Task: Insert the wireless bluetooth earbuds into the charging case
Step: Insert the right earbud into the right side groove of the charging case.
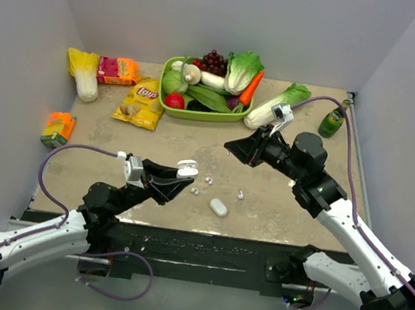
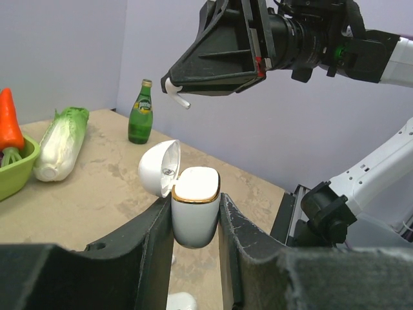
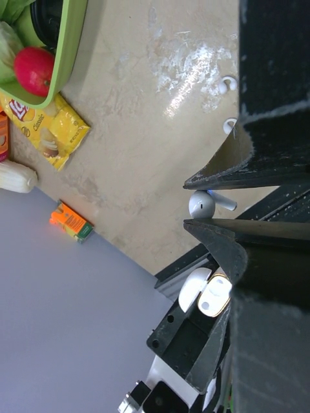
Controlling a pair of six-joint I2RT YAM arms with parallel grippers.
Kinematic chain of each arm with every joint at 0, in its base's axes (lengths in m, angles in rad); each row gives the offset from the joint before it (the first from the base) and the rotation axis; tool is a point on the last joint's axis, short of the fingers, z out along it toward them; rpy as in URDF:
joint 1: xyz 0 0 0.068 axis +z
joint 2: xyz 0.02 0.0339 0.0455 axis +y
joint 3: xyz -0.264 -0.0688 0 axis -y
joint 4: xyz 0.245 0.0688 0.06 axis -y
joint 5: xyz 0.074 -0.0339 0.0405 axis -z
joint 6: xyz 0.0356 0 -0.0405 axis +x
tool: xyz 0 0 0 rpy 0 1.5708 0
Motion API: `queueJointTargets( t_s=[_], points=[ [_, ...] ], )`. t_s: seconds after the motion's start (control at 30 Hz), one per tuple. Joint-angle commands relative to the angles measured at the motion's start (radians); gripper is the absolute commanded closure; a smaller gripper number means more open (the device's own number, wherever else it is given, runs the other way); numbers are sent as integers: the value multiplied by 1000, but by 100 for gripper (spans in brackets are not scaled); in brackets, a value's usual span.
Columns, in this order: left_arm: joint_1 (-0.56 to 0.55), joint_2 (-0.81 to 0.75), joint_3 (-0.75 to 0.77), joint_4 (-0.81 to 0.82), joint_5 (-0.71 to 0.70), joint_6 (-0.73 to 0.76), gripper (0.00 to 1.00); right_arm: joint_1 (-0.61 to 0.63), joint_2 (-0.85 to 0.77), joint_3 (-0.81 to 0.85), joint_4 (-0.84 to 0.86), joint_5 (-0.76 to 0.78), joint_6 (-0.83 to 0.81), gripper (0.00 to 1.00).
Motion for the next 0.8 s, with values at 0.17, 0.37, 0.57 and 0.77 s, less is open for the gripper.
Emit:
queueJointTargets(
  t_s=[0.17,0.37,0.57,0.77],
  points=[
    [-16,32,40,57,-23,-10,100,9,-29,61,-102,159,76,100],
    [-20,29,25,60,-39,-18,100,7,-15,50,-185,256,139,100],
    [-22,49,20,76,-54,-16,100,13,-27,46,-162,282,112,100],
    [-22,93,31,120,-48,-12,100,38,-29,70,-179,331,61,100]
  ],
)
